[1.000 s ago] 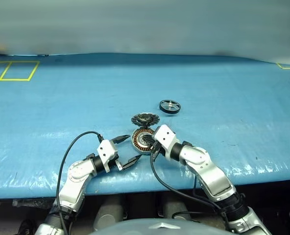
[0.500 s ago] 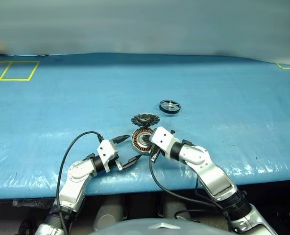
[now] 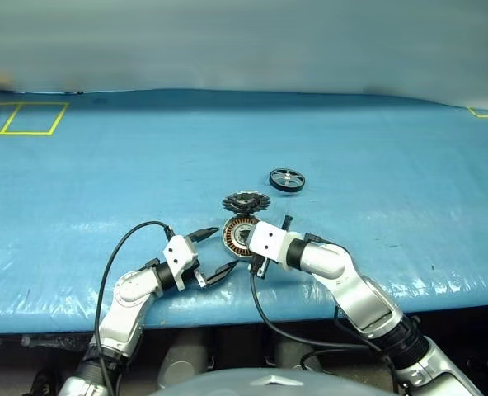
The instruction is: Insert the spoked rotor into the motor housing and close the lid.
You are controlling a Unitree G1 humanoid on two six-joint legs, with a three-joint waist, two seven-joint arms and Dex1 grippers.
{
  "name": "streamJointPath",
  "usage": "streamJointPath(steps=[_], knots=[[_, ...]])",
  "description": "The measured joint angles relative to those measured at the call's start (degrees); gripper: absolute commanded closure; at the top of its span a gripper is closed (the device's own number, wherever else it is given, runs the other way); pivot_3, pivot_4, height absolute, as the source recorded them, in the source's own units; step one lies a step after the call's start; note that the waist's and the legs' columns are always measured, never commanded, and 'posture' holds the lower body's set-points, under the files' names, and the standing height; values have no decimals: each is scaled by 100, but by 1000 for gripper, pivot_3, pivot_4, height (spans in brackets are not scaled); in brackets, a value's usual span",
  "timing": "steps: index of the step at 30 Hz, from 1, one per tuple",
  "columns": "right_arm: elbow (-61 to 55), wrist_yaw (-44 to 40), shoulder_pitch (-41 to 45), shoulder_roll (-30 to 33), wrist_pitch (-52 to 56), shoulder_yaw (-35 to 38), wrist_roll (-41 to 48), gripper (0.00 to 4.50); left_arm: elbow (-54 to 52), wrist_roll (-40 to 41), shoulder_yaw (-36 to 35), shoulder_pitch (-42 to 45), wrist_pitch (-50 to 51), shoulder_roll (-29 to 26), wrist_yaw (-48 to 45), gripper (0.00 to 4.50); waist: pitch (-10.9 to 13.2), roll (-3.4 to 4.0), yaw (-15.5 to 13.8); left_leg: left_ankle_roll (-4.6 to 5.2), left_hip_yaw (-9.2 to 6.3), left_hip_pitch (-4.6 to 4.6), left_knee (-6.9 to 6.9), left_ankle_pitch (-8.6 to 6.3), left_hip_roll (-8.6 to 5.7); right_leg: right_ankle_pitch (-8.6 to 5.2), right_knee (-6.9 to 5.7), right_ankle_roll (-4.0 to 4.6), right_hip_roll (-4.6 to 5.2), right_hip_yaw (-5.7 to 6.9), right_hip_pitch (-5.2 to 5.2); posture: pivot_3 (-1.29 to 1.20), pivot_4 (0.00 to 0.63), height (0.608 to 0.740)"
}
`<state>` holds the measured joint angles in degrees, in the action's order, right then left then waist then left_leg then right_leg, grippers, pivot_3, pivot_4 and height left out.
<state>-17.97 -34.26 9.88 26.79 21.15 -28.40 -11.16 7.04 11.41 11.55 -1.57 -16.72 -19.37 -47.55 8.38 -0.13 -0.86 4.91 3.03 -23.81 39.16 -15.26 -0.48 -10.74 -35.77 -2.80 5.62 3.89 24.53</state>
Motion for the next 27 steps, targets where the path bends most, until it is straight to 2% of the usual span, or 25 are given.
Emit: streamJointPath(steps=[15, 22, 27], knots=[[-259, -117, -220, -301, 347, 483, 563, 4463, 0, 1, 0, -1, 8, -6, -6, 0, 6, 5, 3, -3, -4, -9, 0, -5, 0, 1, 0, 11, -1, 2, 8, 0, 150, 740], [-885, -204, -400, 50, 738, 1043, 779, 4463, -1, 10, -36, 19, 46, -118, -57, 0, 8, 6, -9, -5, -5, -11, 0, -7, 0, -3, 1, 6, 0, 7, 8, 0, 150, 740], [-1041, -216, -465, 753, 1017, 1551, 698, 4463, -5, 51, -104, 19, 88, -156, -121, 0, 9, 7, -11, -5, -5, -12, 1, -9, -1, -3, 4, 6, 0, 8, 7, 0, 150, 740]])
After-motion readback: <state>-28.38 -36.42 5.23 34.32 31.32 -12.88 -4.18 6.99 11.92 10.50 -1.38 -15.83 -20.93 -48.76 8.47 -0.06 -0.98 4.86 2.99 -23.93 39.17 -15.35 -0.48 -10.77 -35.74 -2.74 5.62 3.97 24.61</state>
